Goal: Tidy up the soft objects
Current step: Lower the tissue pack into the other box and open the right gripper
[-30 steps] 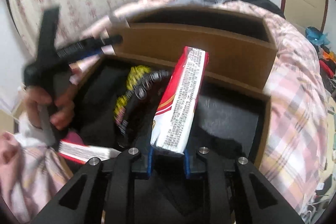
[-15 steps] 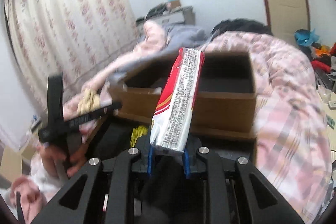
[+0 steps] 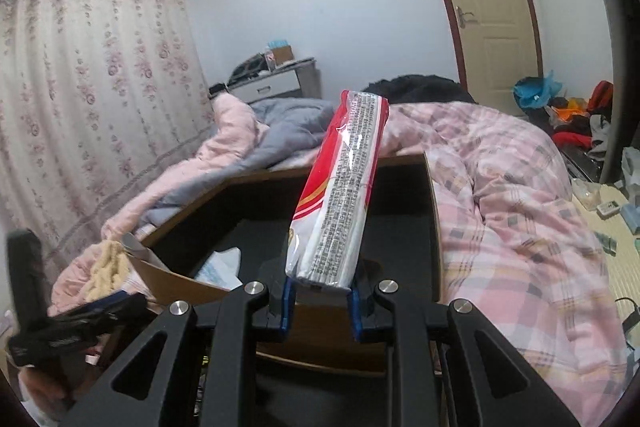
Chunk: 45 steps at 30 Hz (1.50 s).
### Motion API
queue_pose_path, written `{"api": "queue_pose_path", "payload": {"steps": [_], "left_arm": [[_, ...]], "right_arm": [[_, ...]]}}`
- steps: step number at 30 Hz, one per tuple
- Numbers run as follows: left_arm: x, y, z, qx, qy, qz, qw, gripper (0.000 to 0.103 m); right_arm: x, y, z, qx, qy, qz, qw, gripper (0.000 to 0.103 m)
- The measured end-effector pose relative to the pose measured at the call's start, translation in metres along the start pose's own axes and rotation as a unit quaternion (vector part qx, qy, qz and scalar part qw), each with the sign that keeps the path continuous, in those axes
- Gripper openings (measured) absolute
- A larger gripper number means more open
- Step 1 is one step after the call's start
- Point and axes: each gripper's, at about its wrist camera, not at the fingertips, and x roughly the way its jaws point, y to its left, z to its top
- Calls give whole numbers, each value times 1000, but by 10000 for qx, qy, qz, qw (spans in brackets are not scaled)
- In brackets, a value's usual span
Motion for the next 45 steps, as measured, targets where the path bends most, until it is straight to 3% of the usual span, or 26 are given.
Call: {"api": "queue_pose_path", "payload": {"steps": [25, 41, 42, 44, 45], "left_arm": [[1, -1, 1, 14, 25, -5, 10000, 97], [1, -1, 1, 14, 33, -3, 10000, 97], [1, -1, 1, 13, 35, -5, 10000, 97], [1, -1, 1, 13, 34, -4, 10000, 97], [1, -1, 1, 12, 36, -4, 10000, 97]], "right_arm": [[-8, 9, -12, -706, -32, -584, 9958, 20], [-8, 11, -19, -747, -66, -601, 9954, 21], [-8, 11, -18, -753, -62, -597, 9954, 25], [-7, 12, -19, -748, -54, -688, 9948, 47], [-7, 11, -19, -709, -40, -781, 9944, 81]]}}
